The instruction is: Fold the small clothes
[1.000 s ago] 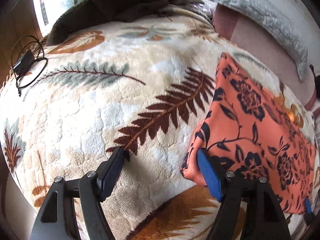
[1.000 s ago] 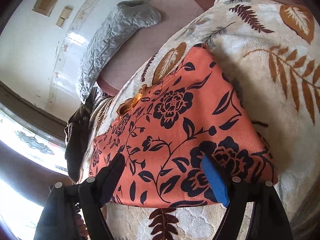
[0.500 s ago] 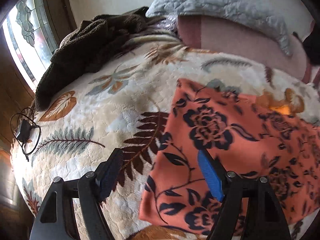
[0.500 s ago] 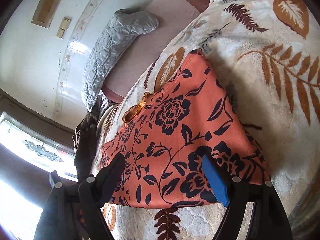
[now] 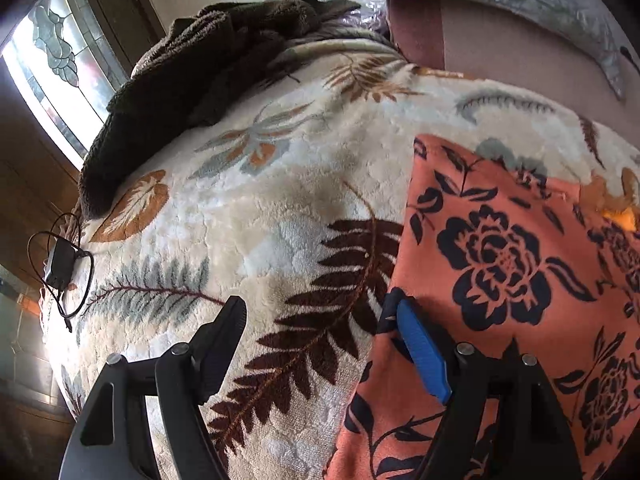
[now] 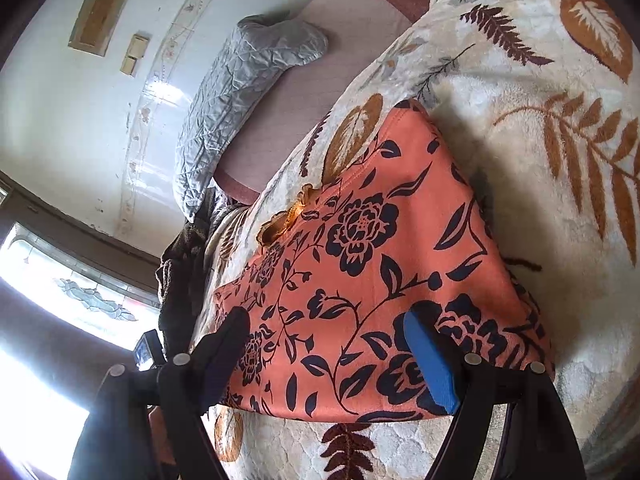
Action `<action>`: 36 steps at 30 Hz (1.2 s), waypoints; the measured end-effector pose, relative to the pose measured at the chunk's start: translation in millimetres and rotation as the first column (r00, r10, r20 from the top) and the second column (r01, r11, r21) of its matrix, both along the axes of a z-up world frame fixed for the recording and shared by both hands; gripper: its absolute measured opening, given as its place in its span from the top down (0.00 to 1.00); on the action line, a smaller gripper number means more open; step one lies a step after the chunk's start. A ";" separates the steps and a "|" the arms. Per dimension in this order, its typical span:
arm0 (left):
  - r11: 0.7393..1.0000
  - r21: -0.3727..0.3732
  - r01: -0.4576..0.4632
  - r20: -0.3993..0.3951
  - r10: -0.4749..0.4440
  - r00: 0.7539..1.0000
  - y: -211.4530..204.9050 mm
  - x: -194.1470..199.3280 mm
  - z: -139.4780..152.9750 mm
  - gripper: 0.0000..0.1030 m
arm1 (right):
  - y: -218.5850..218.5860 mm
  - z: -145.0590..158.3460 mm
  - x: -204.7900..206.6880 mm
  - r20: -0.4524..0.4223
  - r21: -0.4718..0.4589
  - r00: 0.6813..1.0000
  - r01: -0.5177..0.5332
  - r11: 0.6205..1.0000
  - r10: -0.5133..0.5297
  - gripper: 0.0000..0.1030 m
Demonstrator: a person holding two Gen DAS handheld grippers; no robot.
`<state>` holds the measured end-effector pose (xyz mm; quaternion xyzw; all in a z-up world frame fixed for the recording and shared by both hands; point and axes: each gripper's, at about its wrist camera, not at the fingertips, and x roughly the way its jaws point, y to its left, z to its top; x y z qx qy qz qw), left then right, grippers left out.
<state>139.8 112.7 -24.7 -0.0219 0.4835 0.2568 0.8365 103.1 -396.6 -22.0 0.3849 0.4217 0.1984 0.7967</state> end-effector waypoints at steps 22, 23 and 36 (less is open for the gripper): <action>0.977 -0.003 0.215 0.141 -0.212 0.967 -98.3 -47.0 36.6 0.22 | -14.2 -3.5 -31.4 -0.032 0.114 0.999 0.009 0.993 -0.005 0.20; 0.973 -0.004 0.230 0.144 -0.227 0.963 -107.1 -52.8 35.3 0.22 | -13.1 -6.4 -41.1 -0.045 0.146 0.999 0.003 0.989 0.004 0.20; 0.937 -0.144 0.318 0.154 -0.297 0.943 -140.7 -68.4 27.2 0.22 | -30.5 -47.6 -49.1 -0.214 0.177 0.955 0.244 0.954 -0.204 0.18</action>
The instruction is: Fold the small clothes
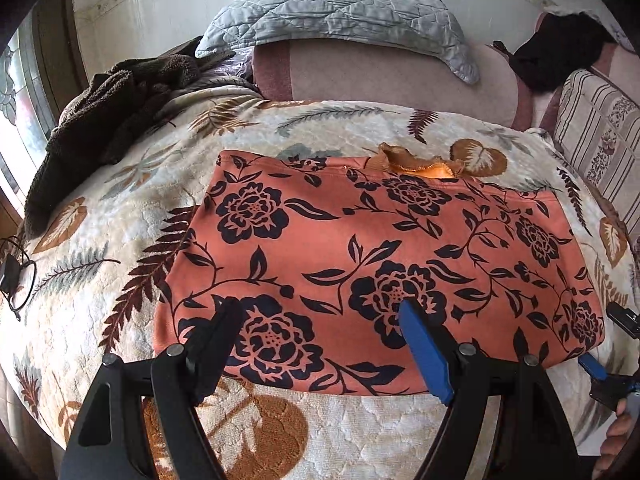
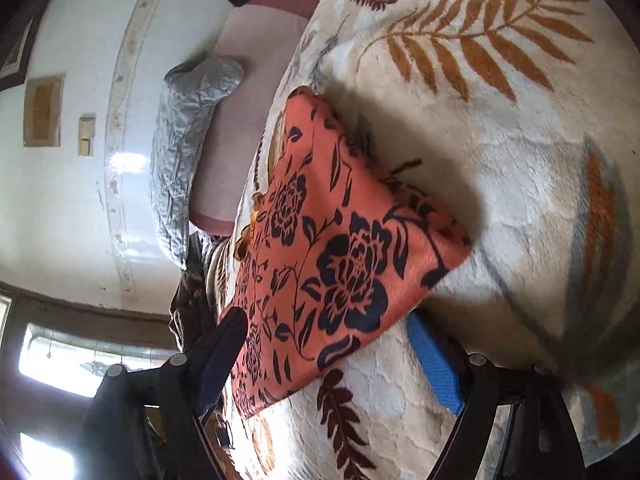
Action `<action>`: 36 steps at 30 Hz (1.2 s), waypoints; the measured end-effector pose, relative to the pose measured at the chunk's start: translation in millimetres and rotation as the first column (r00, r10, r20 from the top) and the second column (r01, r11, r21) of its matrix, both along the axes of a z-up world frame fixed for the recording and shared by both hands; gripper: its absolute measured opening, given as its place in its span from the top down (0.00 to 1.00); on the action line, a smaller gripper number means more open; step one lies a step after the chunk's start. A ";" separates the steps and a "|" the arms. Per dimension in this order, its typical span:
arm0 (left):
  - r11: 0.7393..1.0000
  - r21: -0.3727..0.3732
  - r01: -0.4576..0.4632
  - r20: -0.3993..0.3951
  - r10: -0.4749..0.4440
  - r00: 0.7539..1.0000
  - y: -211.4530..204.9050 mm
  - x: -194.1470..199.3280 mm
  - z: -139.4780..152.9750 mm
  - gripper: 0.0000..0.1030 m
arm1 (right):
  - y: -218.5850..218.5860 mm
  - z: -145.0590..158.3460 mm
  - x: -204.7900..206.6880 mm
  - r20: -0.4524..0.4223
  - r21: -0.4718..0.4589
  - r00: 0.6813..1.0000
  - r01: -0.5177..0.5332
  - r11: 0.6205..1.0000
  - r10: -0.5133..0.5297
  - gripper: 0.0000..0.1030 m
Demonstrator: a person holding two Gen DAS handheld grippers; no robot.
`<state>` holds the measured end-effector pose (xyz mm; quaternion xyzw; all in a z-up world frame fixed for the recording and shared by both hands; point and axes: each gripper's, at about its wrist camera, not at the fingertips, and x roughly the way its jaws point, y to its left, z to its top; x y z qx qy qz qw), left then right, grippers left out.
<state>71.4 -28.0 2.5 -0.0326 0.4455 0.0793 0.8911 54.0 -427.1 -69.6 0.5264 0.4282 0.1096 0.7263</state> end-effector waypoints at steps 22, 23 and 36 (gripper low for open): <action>1.000 0.010 0.019 0.009 -0.019 1.000 -3.4 32.2 -41.0 0.22 | 42.5 62.1 30.7 0.069 -0.432 0.995 -0.031 0.901 0.067 0.92; 0.999 0.012 0.033 -0.008 -0.033 0.999 -7.0 34.3 -44.8 0.22 | 53.7 79.6 27.4 0.106 -0.509 0.989 -0.034 0.860 0.102 0.92; 0.997 0.061 0.051 -0.035 -0.049 0.998 -18.2 36.3 -53.1 0.22 | 22.0 16.9 18.9 0.042 -0.166 0.999 0.000 0.986 0.007 0.28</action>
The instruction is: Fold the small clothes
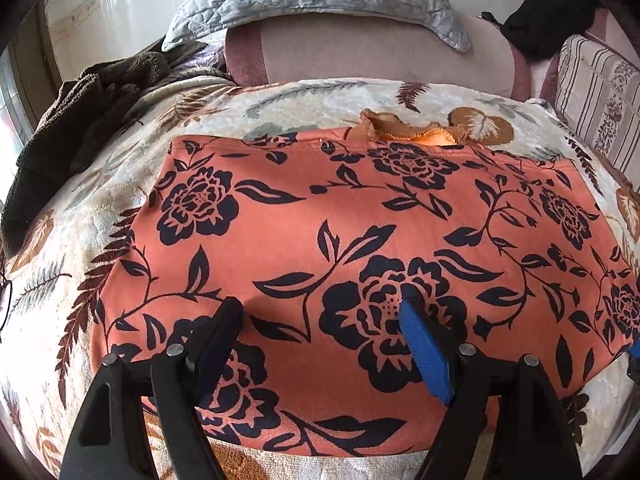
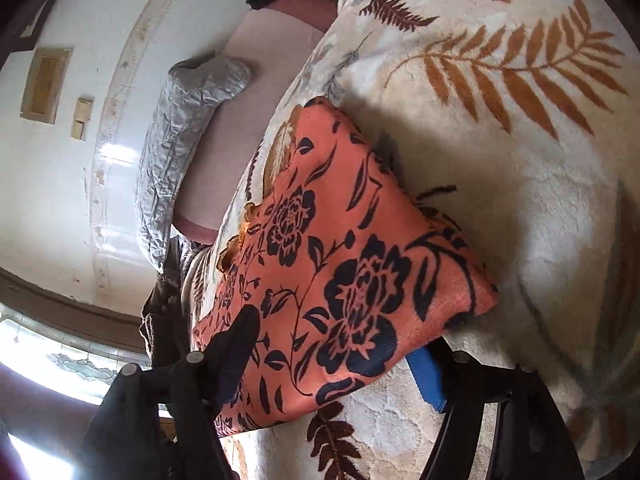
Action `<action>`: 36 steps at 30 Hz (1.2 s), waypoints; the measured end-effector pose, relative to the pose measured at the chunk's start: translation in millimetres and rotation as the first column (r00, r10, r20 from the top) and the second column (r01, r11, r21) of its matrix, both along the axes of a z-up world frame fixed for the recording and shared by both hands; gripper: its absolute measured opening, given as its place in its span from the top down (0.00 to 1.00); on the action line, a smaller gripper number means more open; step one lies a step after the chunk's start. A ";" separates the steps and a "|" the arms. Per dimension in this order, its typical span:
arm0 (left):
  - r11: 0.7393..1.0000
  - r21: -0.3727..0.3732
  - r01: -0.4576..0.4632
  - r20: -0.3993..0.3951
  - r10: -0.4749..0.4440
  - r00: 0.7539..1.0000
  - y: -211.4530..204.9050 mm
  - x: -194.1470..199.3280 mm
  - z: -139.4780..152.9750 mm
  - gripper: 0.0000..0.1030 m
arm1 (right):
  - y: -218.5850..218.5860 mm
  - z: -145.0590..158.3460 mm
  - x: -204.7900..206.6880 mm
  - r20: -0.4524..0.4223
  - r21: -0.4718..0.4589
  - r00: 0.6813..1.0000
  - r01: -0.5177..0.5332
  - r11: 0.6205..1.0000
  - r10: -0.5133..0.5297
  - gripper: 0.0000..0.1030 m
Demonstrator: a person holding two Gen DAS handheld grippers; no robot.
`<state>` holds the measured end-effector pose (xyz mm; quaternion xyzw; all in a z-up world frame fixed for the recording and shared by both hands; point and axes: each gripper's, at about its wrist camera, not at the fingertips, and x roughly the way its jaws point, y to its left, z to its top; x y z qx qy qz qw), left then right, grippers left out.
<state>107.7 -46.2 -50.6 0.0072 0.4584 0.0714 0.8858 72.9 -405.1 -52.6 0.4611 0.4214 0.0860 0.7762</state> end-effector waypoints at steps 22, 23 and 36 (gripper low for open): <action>1.000 -0.002 0.002 -0.010 -0.002 1.000 0.5 5.7 -4.6 0.20 | 54.7 48.9 19.3 -0.038 -0.574 0.988 -0.146 0.806 0.151 0.86; 1.000 -0.001 0.000 -0.010 0.000 1.000 0.2 6.1 -5.0 0.20 | 47.2 34.2 22.8 -0.089 -0.524 0.983 -0.181 0.832 0.158 0.84; 1.000 0.015 0.015 -0.005 -0.015 1.000 0.7 4.8 -6.1 0.18 | -76.0 33.2 78.2 0.016 -0.090 0.982 -0.187 0.978 0.189 0.35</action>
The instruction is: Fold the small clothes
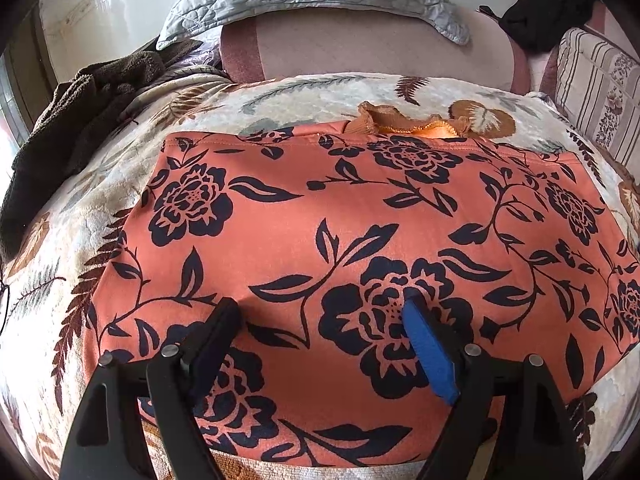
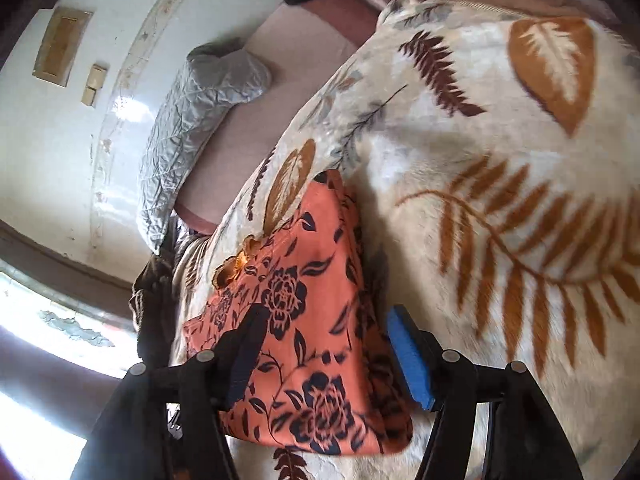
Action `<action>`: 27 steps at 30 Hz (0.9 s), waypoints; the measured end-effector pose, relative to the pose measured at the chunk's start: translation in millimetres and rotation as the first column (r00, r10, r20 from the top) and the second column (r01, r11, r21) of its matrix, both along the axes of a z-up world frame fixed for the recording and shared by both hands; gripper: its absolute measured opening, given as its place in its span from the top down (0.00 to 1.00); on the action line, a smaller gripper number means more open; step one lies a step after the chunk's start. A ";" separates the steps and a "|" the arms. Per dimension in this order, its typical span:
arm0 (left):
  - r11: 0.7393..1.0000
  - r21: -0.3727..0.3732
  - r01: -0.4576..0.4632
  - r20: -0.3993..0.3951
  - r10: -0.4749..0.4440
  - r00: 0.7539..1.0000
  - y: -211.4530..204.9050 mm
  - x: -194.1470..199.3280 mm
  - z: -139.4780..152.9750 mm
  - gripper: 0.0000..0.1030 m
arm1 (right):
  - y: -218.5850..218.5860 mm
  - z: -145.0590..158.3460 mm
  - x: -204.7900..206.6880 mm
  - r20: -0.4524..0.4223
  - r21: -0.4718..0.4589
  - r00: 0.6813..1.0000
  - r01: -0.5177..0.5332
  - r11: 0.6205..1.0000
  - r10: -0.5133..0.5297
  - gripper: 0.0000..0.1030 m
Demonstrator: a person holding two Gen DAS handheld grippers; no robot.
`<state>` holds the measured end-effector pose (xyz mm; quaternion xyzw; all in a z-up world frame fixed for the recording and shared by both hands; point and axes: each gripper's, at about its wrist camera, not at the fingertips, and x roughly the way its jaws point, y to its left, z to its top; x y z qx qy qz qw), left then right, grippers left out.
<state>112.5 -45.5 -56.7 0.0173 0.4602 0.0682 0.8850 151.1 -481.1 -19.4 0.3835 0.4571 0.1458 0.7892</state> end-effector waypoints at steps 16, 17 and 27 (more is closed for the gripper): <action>1.000 -0.008 0.009 -0.006 -0.009 1.000 5.3 7.3 -1.6 0.12 | 81.1 3.5 105.4 -0.035 -0.408 0.974 -0.220 0.886 0.225 0.87; 1.000 -0.005 0.010 -0.006 -0.010 1.000 4.9 7.4 -2.0 0.12 | 77.3 -12.5 110.1 -0.093 -0.398 0.975 -0.222 0.890 0.201 0.84; 1.000 -0.014 0.009 -0.011 -0.009 1.000 4.8 5.7 -1.3 0.12 | 64.6 36.5 64.1 0.062 -0.388 0.998 0.000 0.922 0.026 0.38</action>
